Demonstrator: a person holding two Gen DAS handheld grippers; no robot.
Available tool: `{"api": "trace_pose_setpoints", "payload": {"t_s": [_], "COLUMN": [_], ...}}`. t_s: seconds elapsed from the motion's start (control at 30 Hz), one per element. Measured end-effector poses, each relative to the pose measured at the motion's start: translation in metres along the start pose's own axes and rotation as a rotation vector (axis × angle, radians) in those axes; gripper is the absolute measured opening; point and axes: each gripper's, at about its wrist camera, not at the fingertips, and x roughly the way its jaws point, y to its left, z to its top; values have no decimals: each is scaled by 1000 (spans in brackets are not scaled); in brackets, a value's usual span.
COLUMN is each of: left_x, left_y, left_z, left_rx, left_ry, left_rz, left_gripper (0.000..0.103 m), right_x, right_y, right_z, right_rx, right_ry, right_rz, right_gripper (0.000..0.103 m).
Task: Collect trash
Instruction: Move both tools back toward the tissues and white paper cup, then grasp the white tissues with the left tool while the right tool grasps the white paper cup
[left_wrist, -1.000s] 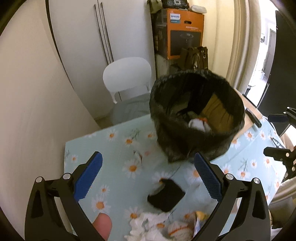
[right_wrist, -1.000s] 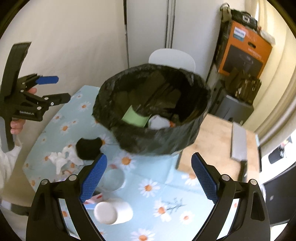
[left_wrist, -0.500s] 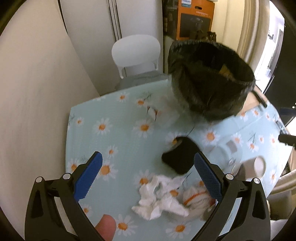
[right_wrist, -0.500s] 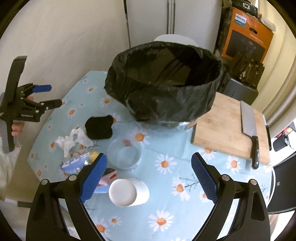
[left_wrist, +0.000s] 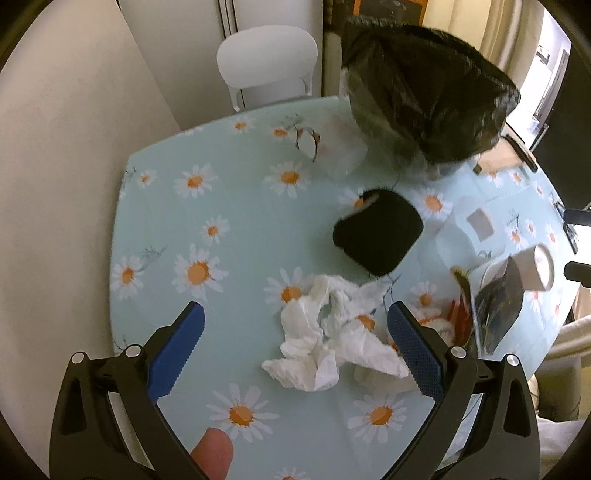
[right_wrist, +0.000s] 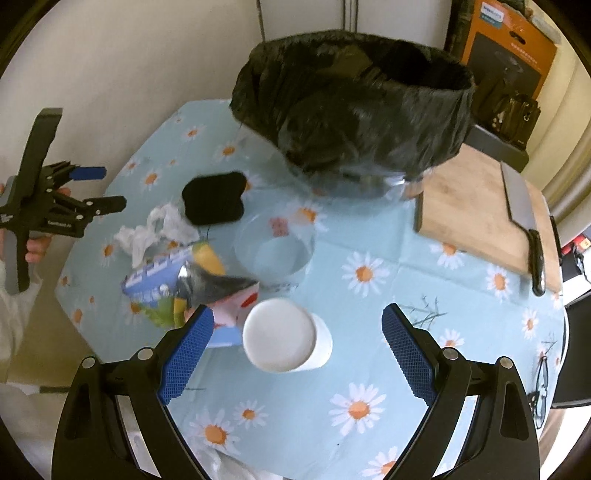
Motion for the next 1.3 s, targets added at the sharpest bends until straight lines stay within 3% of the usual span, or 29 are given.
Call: {"api": "trace_pose_setpoints", "payload": {"t_s": [0.63, 0.77, 1.03, 1.17, 1.3], "left_x": [86, 90, 86, 82, 78], "left_y": [10, -1, -3, -4, -2], "left_z": [-21, -20, -28, -35, -44], "left_rx": [-70, 8, 42, 38, -28], "left_ry": [238, 221, 148, 116, 84], "left_rz": [-101, -42, -59, -59, -36], "left_gripper": [97, 99, 99, 99, 98], "right_x": [52, 58, 64, 68, 66], "right_y": [7, 7, 7, 5, -1], "right_z": [-17, -16, -16, -17, -17], "right_rx": [26, 41, 48, 57, 107], "right_ry": [98, 104, 120, 127, 125], "right_rz": [62, 77, 81, 80, 102], "right_gripper": [88, 88, 86, 67, 66]}}
